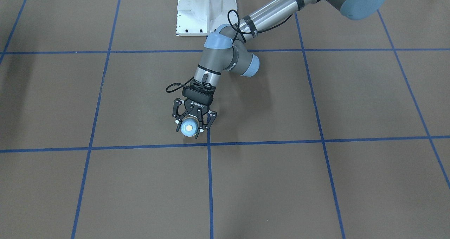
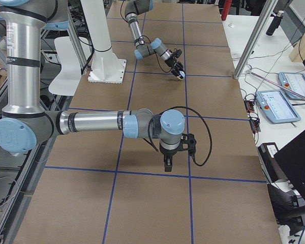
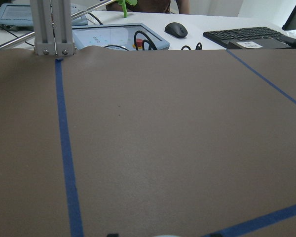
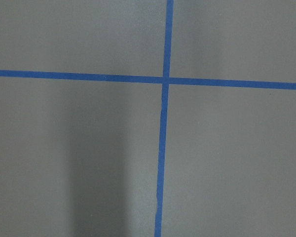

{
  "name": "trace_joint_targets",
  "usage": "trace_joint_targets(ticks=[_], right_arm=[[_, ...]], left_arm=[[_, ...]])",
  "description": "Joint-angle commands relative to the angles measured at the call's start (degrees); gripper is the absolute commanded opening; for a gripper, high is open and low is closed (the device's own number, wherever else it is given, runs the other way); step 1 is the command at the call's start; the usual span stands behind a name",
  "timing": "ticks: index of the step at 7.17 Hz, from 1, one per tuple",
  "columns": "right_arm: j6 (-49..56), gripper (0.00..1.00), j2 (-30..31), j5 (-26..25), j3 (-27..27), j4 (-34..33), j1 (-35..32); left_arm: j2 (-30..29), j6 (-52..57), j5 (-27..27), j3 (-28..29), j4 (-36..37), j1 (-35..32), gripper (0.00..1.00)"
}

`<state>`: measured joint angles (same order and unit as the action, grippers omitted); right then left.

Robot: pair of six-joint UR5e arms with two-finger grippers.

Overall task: Place and press bell with both arms
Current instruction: 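Carry the bell with the left gripper toward the table centre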

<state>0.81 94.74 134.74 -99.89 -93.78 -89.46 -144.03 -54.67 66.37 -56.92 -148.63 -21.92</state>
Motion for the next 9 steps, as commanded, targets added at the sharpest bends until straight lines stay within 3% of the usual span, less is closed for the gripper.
trace_joint_targets(ticks=[1,3,5,6,7,8,9], right_arm=[[0.1,1.00,0.1,-0.1,0.1,0.0,0.0],[0.1,1.00,0.1,-0.1,0.2,0.0,0.0],[0.1,1.00,0.1,-0.1,0.2,0.0,0.0],[0.1,1.00,0.1,-0.1,0.2,0.0,0.0],[0.1,1.00,0.1,-0.1,0.2,0.0,0.0],[0.1,1.00,0.1,-0.1,0.2,0.0,0.0],[0.1,1.00,0.1,-0.1,0.2,0.0,0.0]], left_arm=[[-0.6,0.0,-0.1,1.5,0.0,0.3,0.00],[-0.9,0.0,-0.4,2.3,0.0,0.4,0.00],[-0.9,-0.1,-0.5,2.4,0.1,0.8,0.18],[-0.9,-0.1,-0.4,2.3,0.1,0.8,0.20],[-1.0,-0.3,-0.4,2.2,0.0,0.8,0.71],[-0.9,-0.4,-0.4,1.9,0.0,0.8,1.00],[-0.9,-0.5,-0.4,1.8,0.0,0.9,1.00]])
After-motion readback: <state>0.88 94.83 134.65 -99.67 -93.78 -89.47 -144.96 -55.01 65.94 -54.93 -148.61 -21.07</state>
